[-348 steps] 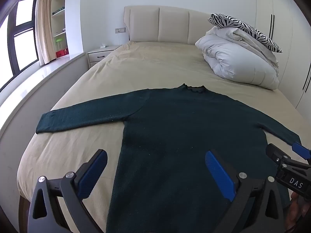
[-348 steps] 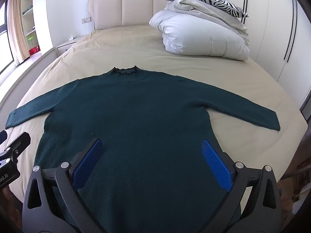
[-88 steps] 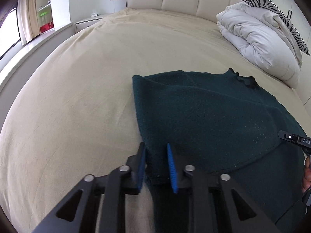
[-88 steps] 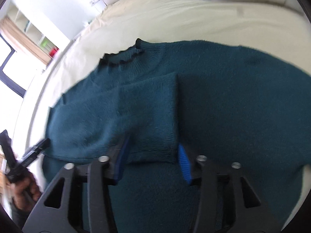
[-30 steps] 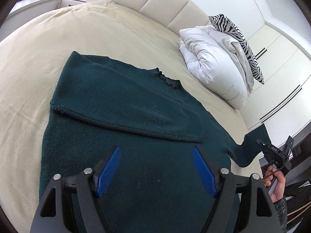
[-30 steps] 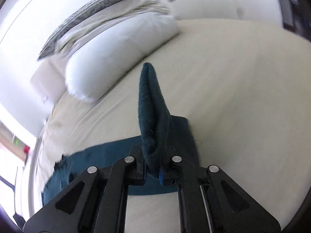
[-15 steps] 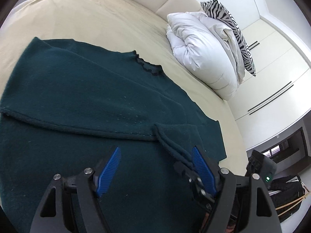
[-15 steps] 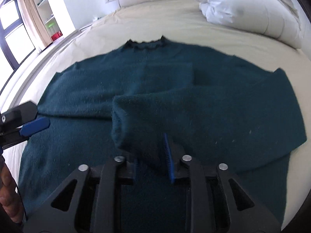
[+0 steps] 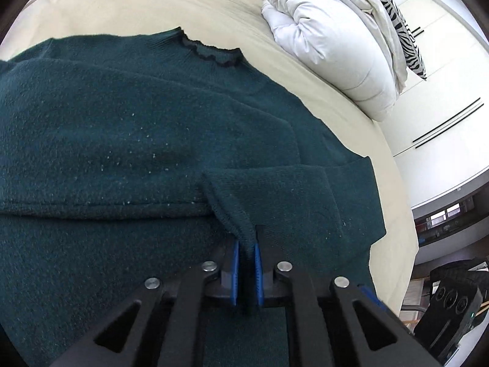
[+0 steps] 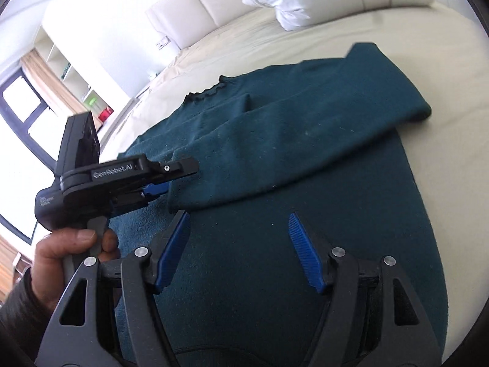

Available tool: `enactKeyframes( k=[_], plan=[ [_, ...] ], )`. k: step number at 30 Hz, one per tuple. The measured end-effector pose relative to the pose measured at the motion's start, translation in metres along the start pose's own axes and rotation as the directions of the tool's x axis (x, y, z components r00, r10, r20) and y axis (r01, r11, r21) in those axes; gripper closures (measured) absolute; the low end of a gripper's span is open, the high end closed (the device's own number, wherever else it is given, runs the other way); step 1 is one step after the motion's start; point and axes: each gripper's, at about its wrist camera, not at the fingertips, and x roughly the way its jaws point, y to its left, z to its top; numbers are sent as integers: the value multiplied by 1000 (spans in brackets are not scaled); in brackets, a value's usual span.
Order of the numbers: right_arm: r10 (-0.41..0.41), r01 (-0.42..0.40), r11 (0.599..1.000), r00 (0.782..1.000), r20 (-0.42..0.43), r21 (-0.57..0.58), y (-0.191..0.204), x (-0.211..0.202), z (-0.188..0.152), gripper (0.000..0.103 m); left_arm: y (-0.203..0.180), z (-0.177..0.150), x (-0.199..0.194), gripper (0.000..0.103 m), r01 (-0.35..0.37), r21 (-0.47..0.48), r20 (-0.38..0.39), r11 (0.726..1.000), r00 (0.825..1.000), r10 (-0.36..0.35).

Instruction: Fold small clothes

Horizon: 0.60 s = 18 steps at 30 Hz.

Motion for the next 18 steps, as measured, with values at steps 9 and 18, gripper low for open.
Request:
enactKeyframes(
  k=[9,18],
  plan=[
    [-39,32,997,994,103,69,-26,-23,34,38,-32,32,-79,95,-90,223,227,971,973,38],
    [-152,135,980,982,112,146,-62,-18,68,38,64,59,-57,95,-165,82,185,983,972,148]
  ],
)
